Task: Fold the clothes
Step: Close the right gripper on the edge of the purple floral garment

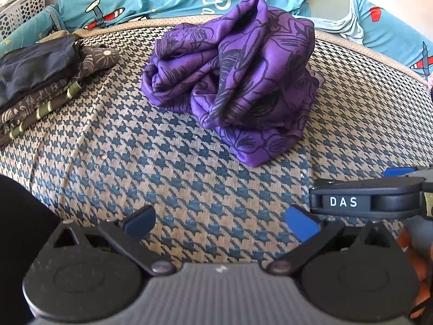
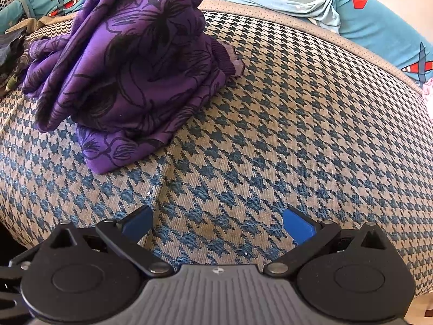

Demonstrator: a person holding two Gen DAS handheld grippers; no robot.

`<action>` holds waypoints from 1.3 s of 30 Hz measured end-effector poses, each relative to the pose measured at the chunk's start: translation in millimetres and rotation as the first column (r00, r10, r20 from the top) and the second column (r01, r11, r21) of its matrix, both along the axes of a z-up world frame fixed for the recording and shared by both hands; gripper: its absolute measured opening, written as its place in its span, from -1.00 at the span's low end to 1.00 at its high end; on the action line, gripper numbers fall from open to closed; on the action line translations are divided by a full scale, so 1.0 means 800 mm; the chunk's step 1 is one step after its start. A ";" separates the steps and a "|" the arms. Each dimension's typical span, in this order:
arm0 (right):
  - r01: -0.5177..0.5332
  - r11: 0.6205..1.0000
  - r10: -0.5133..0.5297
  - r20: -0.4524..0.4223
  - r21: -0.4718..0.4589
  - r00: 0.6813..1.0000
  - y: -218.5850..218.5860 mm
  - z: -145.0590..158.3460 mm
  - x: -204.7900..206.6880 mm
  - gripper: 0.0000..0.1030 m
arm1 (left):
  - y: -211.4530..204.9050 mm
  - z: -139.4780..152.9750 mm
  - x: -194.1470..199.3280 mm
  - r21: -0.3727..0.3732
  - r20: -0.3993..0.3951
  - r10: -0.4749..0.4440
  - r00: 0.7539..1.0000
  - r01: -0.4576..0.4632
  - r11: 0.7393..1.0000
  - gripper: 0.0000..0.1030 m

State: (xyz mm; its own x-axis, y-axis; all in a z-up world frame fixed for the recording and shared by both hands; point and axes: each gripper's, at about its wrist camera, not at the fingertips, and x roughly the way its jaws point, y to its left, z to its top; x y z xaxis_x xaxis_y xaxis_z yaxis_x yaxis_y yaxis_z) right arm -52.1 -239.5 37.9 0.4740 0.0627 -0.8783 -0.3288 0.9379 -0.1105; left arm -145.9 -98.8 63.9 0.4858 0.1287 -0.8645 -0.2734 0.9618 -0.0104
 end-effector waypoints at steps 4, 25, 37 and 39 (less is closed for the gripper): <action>-0.002 1.000 0.001 0.024 0.020 1.000 -0.001 0.005 0.000 1.00 | 0.002 0.005 0.000 0.013 0.018 0.003 1.000 -0.003 1.000 1.00; -0.145 0.903 0.043 0.251 0.405 0.967 -0.032 0.063 0.030 1.00 | 0.068 0.026 0.046 0.015 0.140 0.113 0.984 -0.116 0.993 1.00; -0.263 0.790 0.044 0.376 0.554 0.926 -0.008 0.091 0.040 0.67 | 0.119 0.034 0.070 0.048 0.184 0.225 0.957 -0.237 0.970 1.00; -0.320 0.773 0.078 0.418 0.548 0.905 0.007 0.096 0.038 0.60 | 0.126 0.029 0.069 0.040 0.167 0.239 0.957 -0.249 0.968 1.00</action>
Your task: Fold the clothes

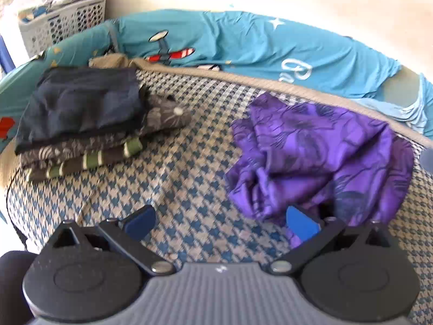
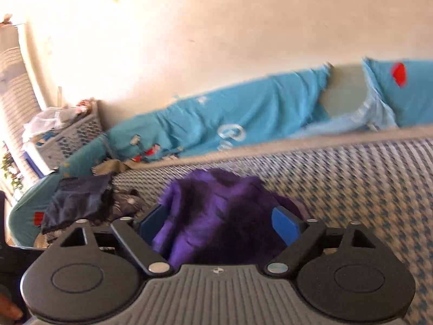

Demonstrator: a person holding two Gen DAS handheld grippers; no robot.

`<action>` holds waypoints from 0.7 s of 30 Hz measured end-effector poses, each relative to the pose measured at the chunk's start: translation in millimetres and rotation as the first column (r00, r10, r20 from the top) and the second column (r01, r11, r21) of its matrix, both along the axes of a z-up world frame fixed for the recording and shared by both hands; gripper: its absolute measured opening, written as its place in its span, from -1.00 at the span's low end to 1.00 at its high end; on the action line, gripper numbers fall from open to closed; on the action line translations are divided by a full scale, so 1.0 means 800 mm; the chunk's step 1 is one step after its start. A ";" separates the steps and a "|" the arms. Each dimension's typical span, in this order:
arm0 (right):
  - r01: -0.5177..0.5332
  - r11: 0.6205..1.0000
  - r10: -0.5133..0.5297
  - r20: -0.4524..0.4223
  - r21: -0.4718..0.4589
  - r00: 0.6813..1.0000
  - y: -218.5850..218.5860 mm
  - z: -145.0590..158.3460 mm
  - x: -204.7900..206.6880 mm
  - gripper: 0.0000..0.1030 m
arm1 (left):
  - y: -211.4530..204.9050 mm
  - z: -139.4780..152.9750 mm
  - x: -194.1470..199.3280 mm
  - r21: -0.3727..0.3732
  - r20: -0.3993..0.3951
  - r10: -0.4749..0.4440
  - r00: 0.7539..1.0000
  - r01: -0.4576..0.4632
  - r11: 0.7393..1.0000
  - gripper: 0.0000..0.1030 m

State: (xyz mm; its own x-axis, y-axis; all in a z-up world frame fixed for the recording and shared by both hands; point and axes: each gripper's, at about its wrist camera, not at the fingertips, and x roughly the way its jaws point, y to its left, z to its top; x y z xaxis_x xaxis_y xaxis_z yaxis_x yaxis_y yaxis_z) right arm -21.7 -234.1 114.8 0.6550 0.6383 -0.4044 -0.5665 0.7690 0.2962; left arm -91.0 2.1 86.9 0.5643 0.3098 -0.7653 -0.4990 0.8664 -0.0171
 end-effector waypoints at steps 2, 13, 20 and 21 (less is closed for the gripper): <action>-0.039 0.999 0.039 0.041 -0.006 0.998 0.017 0.002 -0.002 0.55 | 0.005 -0.005 -0.002 -0.013 -0.012 0.009 1.000 -0.009 1.000 1.00; -0.123 0.962 0.164 0.155 -0.244 0.974 0.108 -0.041 -0.002 -0.33 | 0.010 -0.022 -0.019 -0.046 -0.050 0.024 0.998 -0.026 0.999 1.00; -0.050 0.973 0.083 0.141 -0.227 0.986 0.087 -0.036 0.003 -0.88 | -0.004 -0.018 -0.026 -0.047 -0.049 -0.006 0.999 0.004 0.999 1.00; -0.034 0.976 0.065 0.140 -0.214 0.988 0.082 -0.033 0.004 -0.89 | -0.006 -0.016 -0.028 -0.047 -0.047 -0.010 0.999 0.008 0.999 1.00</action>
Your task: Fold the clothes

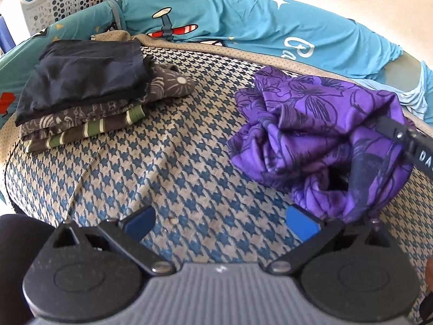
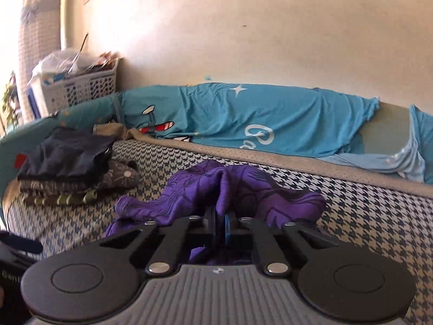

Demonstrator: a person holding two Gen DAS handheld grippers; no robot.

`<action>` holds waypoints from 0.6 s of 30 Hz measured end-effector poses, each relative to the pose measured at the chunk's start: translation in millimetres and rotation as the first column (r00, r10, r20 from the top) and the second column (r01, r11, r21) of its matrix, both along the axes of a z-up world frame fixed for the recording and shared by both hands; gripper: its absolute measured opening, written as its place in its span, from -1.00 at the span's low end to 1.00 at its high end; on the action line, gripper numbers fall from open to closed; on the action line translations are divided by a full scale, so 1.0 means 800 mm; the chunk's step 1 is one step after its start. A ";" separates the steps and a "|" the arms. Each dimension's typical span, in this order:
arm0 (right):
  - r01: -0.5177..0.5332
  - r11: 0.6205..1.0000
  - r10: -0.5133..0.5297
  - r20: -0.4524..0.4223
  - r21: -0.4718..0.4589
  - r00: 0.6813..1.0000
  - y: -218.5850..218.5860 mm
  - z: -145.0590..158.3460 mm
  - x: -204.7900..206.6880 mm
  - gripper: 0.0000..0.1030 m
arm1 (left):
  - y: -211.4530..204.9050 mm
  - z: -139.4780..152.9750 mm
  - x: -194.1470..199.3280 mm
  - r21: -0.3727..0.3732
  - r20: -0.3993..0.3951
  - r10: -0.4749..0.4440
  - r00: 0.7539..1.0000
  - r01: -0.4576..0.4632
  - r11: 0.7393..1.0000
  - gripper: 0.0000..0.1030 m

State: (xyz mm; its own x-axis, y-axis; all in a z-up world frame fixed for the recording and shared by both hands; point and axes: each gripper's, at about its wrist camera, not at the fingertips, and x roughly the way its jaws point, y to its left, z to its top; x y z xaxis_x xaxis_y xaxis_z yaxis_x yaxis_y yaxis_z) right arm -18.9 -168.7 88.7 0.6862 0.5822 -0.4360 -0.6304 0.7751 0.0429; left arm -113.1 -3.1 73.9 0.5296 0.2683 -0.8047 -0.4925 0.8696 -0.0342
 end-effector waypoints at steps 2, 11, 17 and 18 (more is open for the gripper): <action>0.041 0.999 -0.042 0.014 0.021 0.999 -0.012 0.007 -0.001 -0.90 | -0.004 0.002 -0.003 -0.001 0.004 -0.007 1.000 0.007 1.000 1.00; 0.338 0.933 -0.342 0.006 0.124 0.940 -0.100 0.039 0.007 -0.90 | -0.026 0.008 -0.010 -0.006 0.008 -0.051 0.999 0.051 0.999 1.00; 0.592 0.799 -0.578 -0.138 0.102 0.804 -0.181 0.039 0.030 -0.90 | -0.039 0.010 -0.013 -0.004 0.008 -0.077 0.997 0.078 0.997 1.00; 0.625 0.776 -0.608 -0.156 0.092 0.778 -0.194 0.038 0.032 -0.90 | -0.040 0.010 -0.013 -0.005 0.008 -0.081 0.997 0.081 0.997 1.00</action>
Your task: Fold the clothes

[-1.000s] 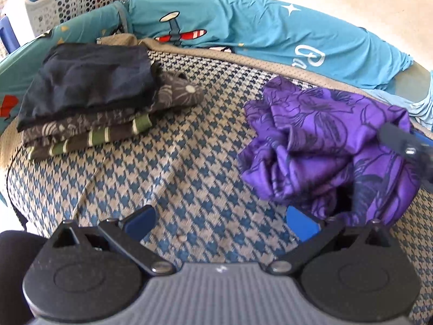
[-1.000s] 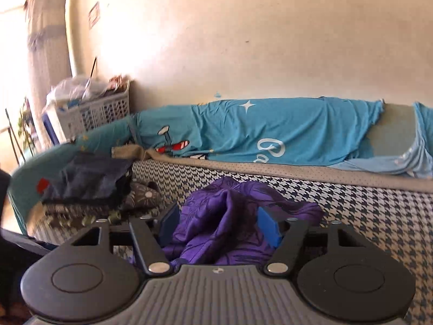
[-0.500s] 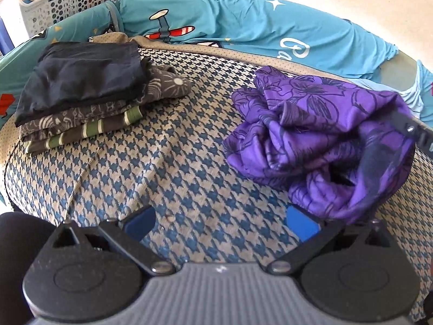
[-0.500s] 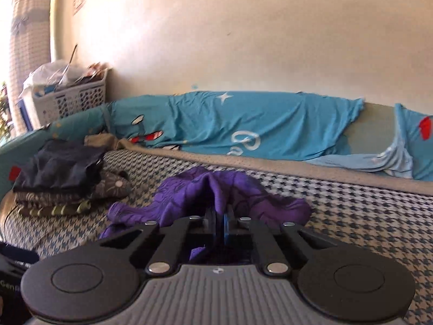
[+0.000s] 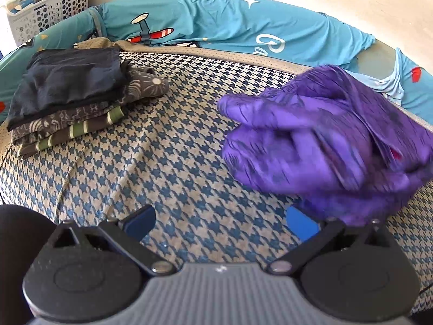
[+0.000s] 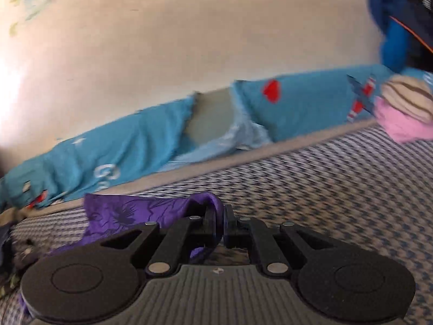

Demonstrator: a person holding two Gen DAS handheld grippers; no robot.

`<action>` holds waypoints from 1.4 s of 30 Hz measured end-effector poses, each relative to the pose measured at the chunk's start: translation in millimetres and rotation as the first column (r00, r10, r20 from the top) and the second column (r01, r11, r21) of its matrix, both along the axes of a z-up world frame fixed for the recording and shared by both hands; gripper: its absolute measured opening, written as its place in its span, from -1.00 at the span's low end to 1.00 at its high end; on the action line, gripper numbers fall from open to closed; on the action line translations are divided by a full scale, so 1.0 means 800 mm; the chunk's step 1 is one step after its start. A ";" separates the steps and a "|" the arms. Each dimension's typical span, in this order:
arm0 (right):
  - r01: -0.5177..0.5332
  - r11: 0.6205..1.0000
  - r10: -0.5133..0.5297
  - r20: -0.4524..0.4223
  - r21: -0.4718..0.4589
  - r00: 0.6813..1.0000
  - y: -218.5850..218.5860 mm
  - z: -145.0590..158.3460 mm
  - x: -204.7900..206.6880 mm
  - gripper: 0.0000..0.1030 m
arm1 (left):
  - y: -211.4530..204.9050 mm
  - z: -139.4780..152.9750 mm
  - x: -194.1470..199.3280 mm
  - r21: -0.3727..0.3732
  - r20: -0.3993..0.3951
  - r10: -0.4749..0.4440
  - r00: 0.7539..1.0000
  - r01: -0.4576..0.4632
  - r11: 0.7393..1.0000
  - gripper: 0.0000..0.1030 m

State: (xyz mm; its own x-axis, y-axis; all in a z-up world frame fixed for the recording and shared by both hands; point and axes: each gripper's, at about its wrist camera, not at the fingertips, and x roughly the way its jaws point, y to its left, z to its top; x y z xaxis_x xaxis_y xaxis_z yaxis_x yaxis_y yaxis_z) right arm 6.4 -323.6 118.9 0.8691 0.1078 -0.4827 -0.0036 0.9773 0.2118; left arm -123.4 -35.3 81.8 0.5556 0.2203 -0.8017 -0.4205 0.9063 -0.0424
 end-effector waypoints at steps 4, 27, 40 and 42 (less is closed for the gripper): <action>0.102 0.995 -0.100 -0.105 0.012 0.989 -0.044 -0.010 0.005 -0.87 | -0.007 0.000 -0.001 0.000 0.000 -0.014 1.000 0.014 1.000 1.00; 0.151 0.988 -0.153 -0.126 -0.030 0.980 -0.095 -0.014 -0.022 0.39 | -0.022 -0.010 0.013 -0.036 -0.015 -0.056 0.998 0.055 0.998 1.00; -0.170 0.983 0.171 0.013 -0.061 0.985 -0.013 -0.015 -0.023 0.58 | -0.055 0.005 0.058 -0.030 0.062 -0.149 0.987 0.152 0.988 1.00; -0.200 0.978 0.202 0.021 -0.054 0.979 -0.002 -0.017 -0.017 0.62 | -0.062 0.001 0.068 -0.017 0.054 -0.163 0.985 0.164 0.986 1.00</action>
